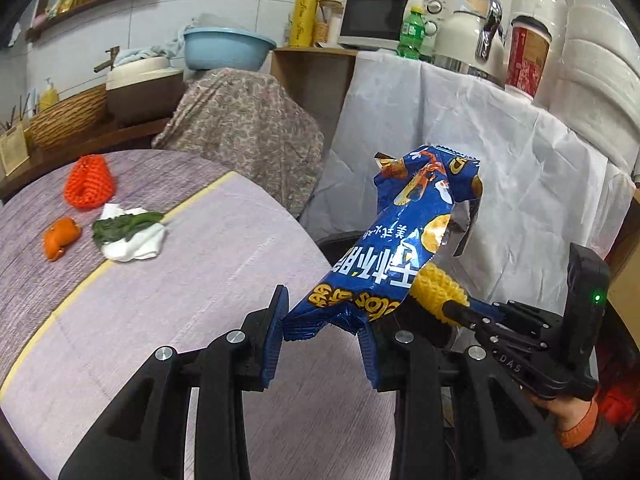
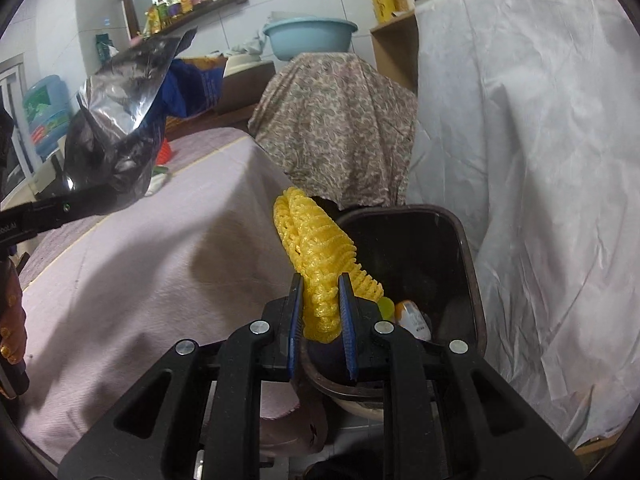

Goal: Collect trash
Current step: 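Carry the mesh sleeve and chip bag to the bin and release both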

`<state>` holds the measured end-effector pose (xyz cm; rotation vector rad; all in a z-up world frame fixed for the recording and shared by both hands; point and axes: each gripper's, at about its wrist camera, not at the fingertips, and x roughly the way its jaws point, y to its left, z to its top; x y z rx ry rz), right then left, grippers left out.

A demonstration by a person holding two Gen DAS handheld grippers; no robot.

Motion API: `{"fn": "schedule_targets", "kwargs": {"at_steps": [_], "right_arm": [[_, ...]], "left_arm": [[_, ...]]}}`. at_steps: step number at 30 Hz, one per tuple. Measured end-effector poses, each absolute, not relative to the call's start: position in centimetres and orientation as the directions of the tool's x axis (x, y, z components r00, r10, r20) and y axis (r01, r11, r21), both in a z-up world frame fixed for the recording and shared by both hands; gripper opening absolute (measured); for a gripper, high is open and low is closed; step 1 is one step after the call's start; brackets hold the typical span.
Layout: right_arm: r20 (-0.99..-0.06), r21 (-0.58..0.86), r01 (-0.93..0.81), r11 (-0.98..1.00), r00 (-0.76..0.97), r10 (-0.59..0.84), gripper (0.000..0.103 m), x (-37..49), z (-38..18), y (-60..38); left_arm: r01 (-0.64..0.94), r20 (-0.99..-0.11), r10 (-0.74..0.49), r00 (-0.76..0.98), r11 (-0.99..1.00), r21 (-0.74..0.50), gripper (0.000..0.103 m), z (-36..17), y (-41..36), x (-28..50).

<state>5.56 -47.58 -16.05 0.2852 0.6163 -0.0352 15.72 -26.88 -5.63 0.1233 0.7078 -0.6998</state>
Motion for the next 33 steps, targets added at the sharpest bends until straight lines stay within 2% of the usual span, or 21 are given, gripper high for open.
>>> {"fn": "schedule_targets", "kwargs": {"at_steps": [14,15,19,24,25,26,28,33], "right_arm": [[-0.697,0.256,0.251,0.934,0.717,-0.002,0.02,8.2,-22.7,-51.1],[-0.703,0.263,0.268,0.927,0.711,-0.007,0.023,8.2,-23.3,-51.5],[-0.709,0.285,0.321,0.903,0.704,-0.026,0.048,7.6,-24.5,-52.8],[-0.711,0.274,0.369,0.888,0.7,-0.072,0.049,6.1,-24.6,-54.0],[-0.712,0.266,0.39,0.882,0.696,-0.092,0.054,5.7,-24.5,-54.4],[-0.714,0.26,0.413,0.873,0.691,-0.114,0.067,5.2,-24.6,-54.7],[-0.709,0.258,0.456,0.852,0.688,-0.153,0.076,4.3,-24.4,-55.3],[-0.727,0.262,0.508,0.82,0.663,-0.179,0.076,3.1,-24.9,-56.9]], "left_arm": [[0.672,-0.715,-0.54,0.444,0.729,-0.133,0.033,-8.3,-34.7,16.9],[0.673,-0.725,-0.536,0.433,0.727,-0.136,0.033,-8.6,-35.3,17.0],[0.661,-0.765,-0.506,0.397,0.736,-0.144,0.033,-9.9,-38.2,17.1],[0.66,-0.799,-0.456,0.392,0.745,-0.102,0.033,-11.6,-41.9,16.9],[0.66,-0.805,-0.447,0.39,0.746,-0.095,0.033,-11.9,-42.5,16.9],[0.66,-0.812,-0.435,0.389,0.747,-0.084,0.033,-12.1,-42.9,16.9],[0.659,-0.818,-0.428,0.383,0.747,-0.083,0.033,-12.4,-43.5,17.1],[0.668,-0.833,-0.408,0.374,0.742,-0.064,0.034,-13.5,-44.6,17.3]]}}
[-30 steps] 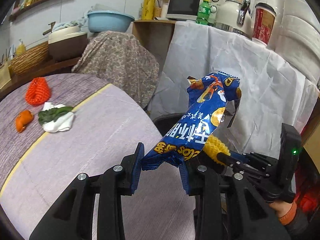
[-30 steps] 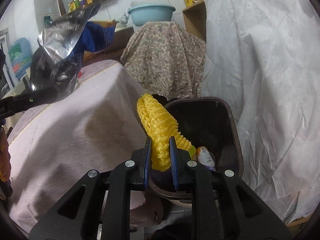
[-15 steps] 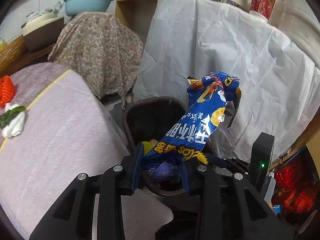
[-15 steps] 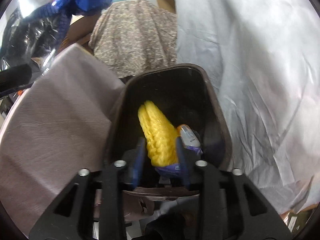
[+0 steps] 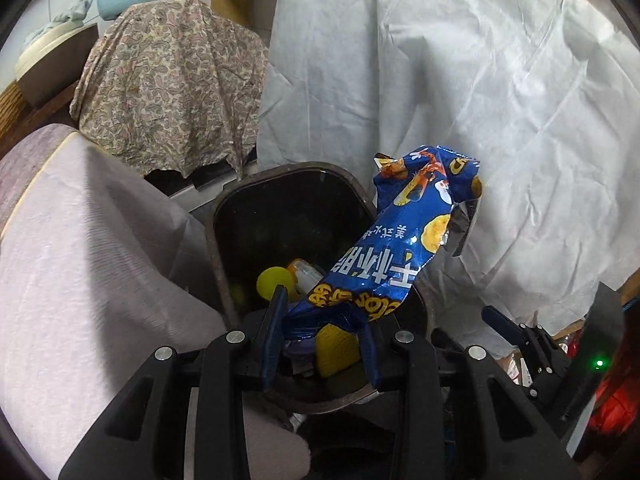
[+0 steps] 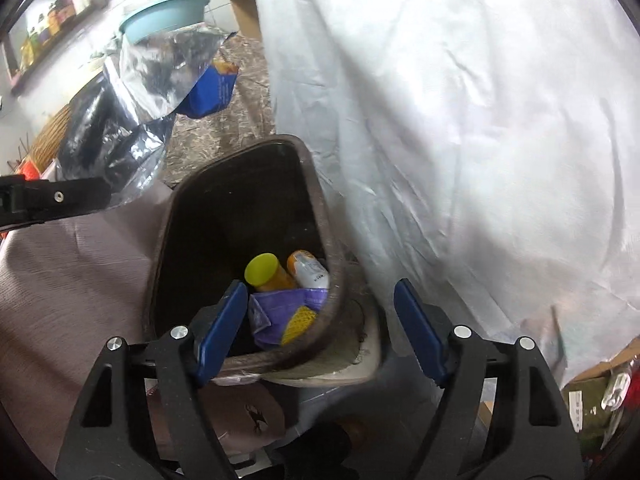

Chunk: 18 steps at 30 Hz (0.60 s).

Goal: Collect trash
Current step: 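Carry the mesh sleeve and chip bag to the bin and release both, then move both tools back over the table toward the orange peel and leaves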

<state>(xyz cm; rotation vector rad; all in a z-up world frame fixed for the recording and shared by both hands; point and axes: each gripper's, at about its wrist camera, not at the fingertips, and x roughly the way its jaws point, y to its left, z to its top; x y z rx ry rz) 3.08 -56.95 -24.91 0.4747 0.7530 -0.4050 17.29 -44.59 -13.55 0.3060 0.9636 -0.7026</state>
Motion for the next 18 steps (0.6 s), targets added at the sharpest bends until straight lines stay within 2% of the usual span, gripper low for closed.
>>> {"fn": "schedule_targets", "kwargs": {"at_steps": [6,8,10,12,18], "right_arm": [[-0.736,0.263,0.529,0.807,0.65,-0.186,0.076,2.8,-25.7,-57.7],[-0.737,0.261,0.532,0.805,0.648,-0.19,0.076,2.7,-25.8,-57.8],[-0.735,0.254,0.532,0.808,0.649,-0.196,0.076,2.6,-25.6,-57.6],[-0.729,0.248,0.531,0.81,0.653,-0.206,0.076,2.5,-25.5,-57.6],[-0.706,0.259,0.514,0.817,0.678,-0.203,0.076,2.2,-24.7,-57.3]], "left_arm": [[0.656,-0.855,-0.368,0.365,0.754,-0.044,0.037,-15.1,-45.4,18.0],[0.649,-0.867,-0.348,0.357,0.76,-0.038,0.044,-15.7,-45.5,18.3],[0.631,-0.869,-0.337,0.363,0.775,-0.037,0.062,-16.0,-45.4,18.7],[0.638,-0.853,-0.388,0.351,0.765,-0.086,0.068,-15.9,-45.0,18.8],[0.633,-0.825,-0.441,0.354,0.762,-0.135,0.071,-14.1,-43.6,18.6]]}}
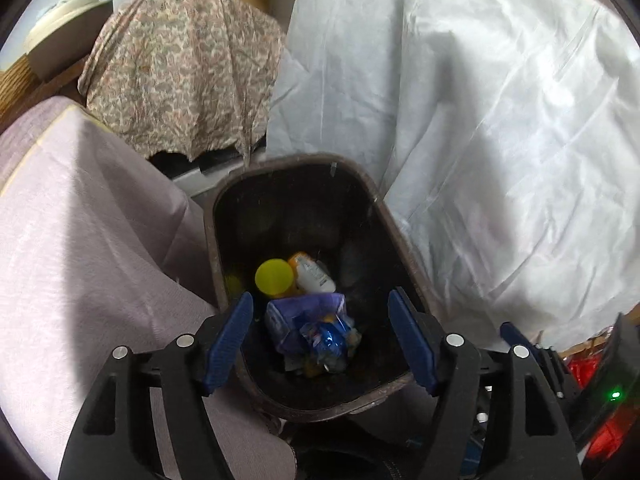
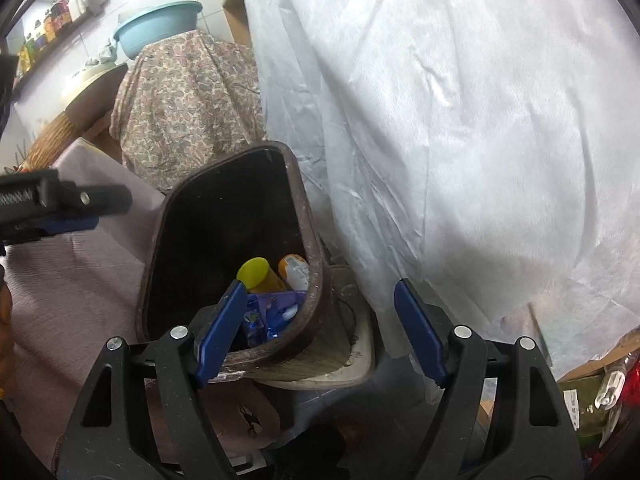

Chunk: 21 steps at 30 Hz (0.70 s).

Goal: Collect trash
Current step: 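Move both tools back over the table toward the orange peel and leaves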

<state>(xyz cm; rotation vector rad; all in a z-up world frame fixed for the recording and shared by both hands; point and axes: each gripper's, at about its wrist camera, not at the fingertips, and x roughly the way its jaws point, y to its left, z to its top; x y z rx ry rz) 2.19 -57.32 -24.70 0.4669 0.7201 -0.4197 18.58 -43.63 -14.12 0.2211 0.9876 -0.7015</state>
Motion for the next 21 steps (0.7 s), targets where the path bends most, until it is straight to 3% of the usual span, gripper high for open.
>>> {"fn": "schedule_targets", "kwargs": {"at_steps": [4,7,21], "right_arm": [[-0.684,0.28,0.474,0.835,0.709,-0.173,0.076,2.2,-23.8,-56.7],[-0.673,0.308,0.438,0.845,0.728,-0.132,0.082,2.6,-23.0,-55.8],[-0.561,0.362,0.18,0.914,0.826,0.059,0.082,4.7,-17.4,-48.2]], "left_arm": [[0.663,-0.786,-0.502,0.361,0.731,-0.162,0.077,-11.5,-41.4,18.0],[0.677,-0.76,-0.524,0.386,0.72,-0.153,0.08,-9.8,-39.4,17.7],[0.57,-0.69,-0.445,0.57,0.819,-0.057,0.085,-4.7,-24.8,18.4]]}}
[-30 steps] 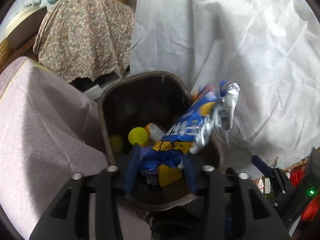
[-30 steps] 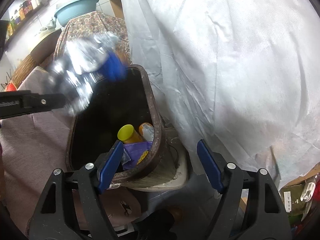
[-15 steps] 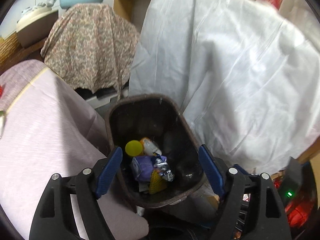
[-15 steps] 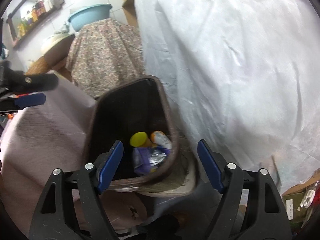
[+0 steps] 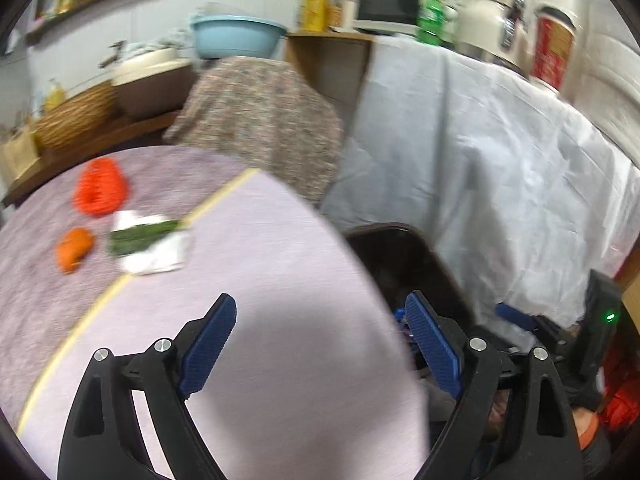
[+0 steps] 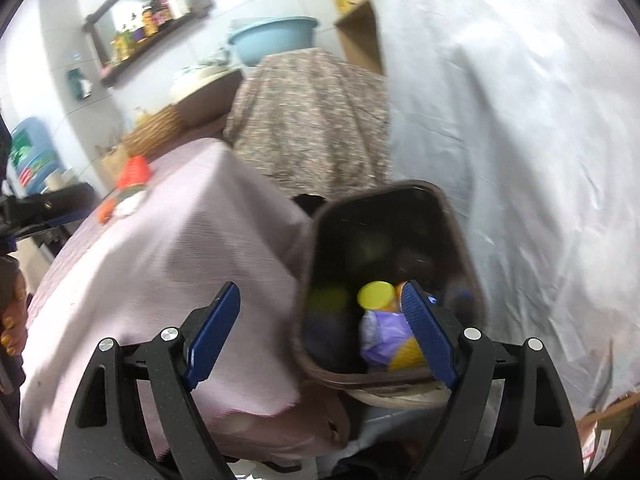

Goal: Collect trash
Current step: 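Move both tools back over the table toward the orange peel and leaves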

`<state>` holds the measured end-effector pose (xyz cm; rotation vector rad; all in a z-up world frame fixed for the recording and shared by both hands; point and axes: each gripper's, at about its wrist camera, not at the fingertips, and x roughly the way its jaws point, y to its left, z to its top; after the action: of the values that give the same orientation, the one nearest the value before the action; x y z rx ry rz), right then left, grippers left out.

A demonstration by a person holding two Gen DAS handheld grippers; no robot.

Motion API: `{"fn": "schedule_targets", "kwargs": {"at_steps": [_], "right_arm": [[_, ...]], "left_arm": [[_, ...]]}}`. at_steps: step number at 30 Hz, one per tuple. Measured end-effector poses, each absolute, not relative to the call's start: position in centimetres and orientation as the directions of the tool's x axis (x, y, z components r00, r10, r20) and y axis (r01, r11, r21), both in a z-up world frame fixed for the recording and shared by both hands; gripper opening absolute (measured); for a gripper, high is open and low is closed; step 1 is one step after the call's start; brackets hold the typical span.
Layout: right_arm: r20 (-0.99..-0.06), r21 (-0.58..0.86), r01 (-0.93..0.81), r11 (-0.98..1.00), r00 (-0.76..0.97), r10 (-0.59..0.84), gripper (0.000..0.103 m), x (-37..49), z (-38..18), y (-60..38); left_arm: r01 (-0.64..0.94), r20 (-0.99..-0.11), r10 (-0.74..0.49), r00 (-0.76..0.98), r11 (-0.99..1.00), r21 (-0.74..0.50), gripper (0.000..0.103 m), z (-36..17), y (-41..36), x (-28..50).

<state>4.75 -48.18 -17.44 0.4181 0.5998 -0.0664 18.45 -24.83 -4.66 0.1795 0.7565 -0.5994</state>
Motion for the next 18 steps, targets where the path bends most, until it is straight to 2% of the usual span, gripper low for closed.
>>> {"fn": "schedule_targets", "kwargs": {"at_steps": [12,18], "right_arm": [[-0.515,0.27,-0.053,0.961,0.836,0.191,0.082,8.1,-11.8,-39.4],[-0.507,0.164,-0.192,0.968,0.825,0.249,0.082,10.9,-9.0,-34.3]], "left_arm": [[0.376,-0.689,-0.294,0.662,0.926,-0.034,0.086,-4.4,-11.5,21.4],[0.308,-0.68,-0.26,0.685,0.95,-0.053,0.086,-4.5,-7.1,22.4]]}}
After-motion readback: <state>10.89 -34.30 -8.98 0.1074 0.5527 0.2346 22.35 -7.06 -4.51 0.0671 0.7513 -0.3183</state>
